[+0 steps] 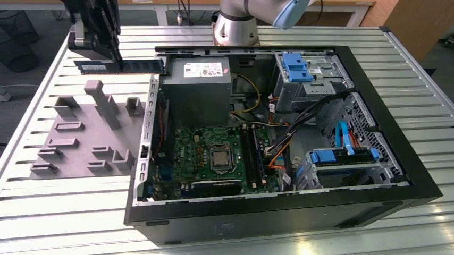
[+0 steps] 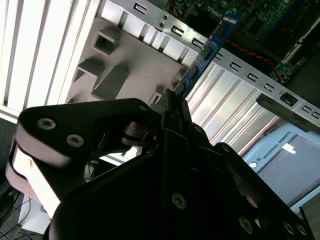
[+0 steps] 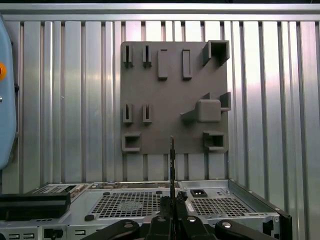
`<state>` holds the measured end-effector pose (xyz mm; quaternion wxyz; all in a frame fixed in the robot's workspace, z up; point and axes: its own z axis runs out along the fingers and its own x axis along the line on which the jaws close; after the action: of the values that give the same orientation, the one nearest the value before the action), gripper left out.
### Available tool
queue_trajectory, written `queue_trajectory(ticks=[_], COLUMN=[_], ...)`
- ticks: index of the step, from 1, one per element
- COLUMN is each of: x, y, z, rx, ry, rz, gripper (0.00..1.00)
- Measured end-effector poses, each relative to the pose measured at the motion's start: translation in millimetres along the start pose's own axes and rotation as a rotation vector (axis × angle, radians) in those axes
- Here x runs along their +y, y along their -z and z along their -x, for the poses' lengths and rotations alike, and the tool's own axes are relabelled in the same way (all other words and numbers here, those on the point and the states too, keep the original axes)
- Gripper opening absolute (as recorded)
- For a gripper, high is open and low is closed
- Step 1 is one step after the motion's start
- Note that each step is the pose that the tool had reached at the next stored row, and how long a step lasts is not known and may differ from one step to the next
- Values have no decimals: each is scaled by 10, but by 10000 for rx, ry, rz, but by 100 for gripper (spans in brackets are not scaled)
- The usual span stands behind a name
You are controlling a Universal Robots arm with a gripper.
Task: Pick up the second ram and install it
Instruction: 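Pick up the second ram and move it above second insertion slot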
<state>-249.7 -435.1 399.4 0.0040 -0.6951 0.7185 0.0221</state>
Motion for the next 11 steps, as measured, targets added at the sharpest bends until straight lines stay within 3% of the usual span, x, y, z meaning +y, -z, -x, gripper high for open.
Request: queue_trajectory(ticks=[11], x=[-34], y=[1], z=[1], rx=[0], ry=[0], rz=[0], gripper=[14])
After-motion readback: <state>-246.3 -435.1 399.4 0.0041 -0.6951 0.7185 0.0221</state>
